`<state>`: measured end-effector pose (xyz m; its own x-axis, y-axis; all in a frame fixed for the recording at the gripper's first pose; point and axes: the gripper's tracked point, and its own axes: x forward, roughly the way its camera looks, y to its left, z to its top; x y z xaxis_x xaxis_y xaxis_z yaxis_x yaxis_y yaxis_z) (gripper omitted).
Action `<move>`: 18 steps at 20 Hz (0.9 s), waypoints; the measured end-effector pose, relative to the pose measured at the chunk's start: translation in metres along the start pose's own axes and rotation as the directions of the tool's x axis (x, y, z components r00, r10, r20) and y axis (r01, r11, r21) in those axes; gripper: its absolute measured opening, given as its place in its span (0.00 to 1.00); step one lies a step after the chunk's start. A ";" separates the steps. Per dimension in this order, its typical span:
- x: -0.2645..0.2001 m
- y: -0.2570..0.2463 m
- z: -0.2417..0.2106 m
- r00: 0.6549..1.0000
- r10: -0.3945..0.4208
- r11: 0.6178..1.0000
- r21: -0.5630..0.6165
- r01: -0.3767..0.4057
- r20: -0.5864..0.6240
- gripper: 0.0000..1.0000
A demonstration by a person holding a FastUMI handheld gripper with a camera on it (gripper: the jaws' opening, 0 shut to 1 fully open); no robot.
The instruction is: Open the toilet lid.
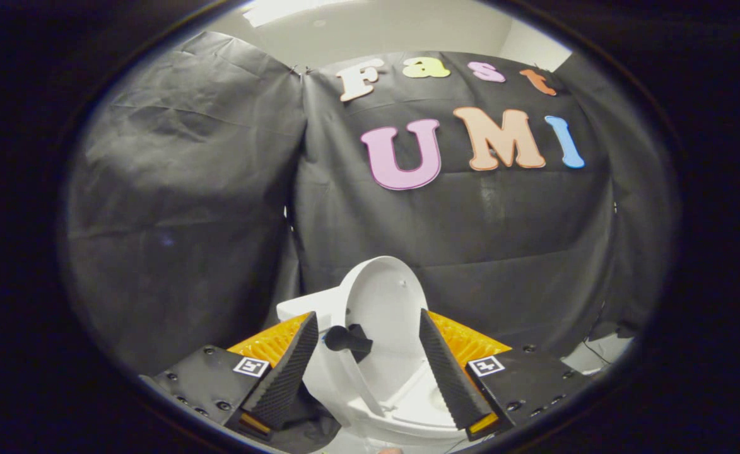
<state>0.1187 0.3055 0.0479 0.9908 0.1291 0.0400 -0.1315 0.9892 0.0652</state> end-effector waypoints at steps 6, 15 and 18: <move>-0.074 -0.049 -0.014 0.998 -0.048 0.997 -0.065 0.045 -0.032 0.98; -0.119 -0.070 -0.017 0.999 -0.049 0.998 -0.029 0.050 0.008 0.99; -0.116 -0.070 -0.018 0.999 -0.013 1.000 -0.025 0.014 0.039 0.98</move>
<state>0.0133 0.2226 0.0211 0.9905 0.1131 0.0785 -0.1166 0.9923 0.0412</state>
